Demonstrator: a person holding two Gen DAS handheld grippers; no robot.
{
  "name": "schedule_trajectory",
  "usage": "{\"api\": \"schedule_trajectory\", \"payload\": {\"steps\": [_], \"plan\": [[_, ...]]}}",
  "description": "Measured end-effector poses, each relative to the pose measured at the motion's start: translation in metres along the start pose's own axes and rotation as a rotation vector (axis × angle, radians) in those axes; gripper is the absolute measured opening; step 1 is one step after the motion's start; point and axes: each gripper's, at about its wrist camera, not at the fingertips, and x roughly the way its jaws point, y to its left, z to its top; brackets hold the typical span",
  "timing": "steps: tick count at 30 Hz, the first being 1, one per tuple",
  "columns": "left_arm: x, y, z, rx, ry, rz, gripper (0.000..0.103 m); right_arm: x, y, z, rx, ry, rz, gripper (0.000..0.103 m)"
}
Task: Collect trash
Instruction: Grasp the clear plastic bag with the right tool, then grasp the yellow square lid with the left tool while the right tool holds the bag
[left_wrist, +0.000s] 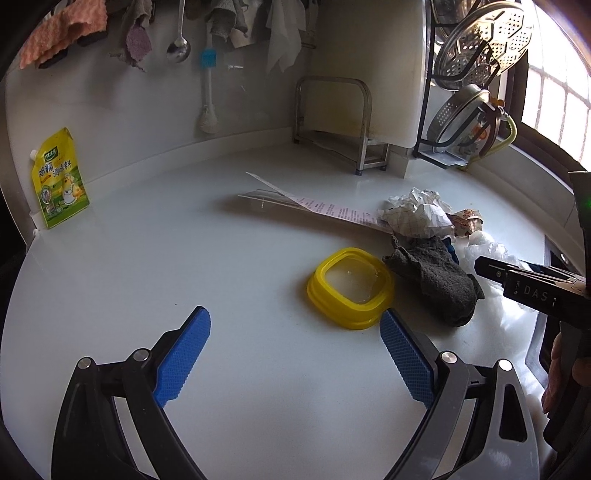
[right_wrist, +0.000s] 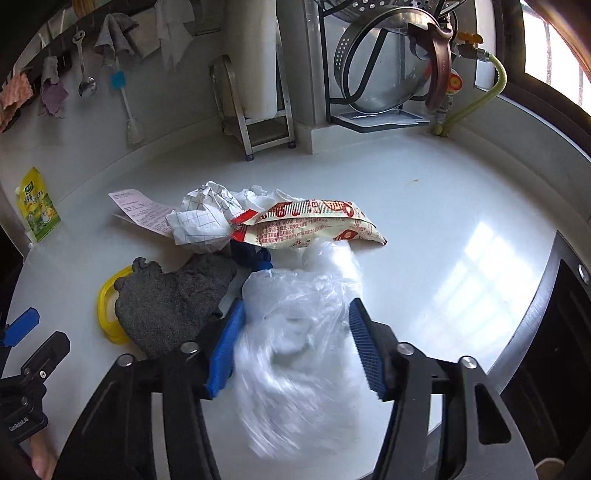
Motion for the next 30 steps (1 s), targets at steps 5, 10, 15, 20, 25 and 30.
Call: {"api": "schedule_trajectory", "payload": {"steps": [5, 10, 15, 20, 25, 30], "plan": [[0.003, -0.004, 0.002, 0.006, 0.008, -0.010, 0.092, -0.002, -0.003, -0.004, 0.012, 0.001, 0.029, 0.023], [0.008, -0.009, 0.004, 0.008, 0.024, -0.014, 0.092, -0.018, -0.016, -0.011, 0.059, -0.031, 0.055, 0.018], [0.017, -0.024, 0.005, 0.049, 0.043, 0.005, 0.093, -0.036, -0.032, -0.017, 0.106, -0.069, 0.075, 0.018], [0.033, -0.035, 0.007, 0.071, 0.097, 0.011, 0.093, -0.044, -0.043, -0.019, 0.140, -0.091, 0.096, 0.018], [0.044, -0.042, 0.010, 0.076, 0.130, 0.014, 0.093, -0.049, -0.049, -0.018, 0.159, -0.105, 0.108, 0.018], [0.058, -0.043, 0.013, 0.060, 0.168, 0.017, 0.093, -0.053, -0.052, -0.017, 0.172, -0.117, 0.112, 0.018]]}}
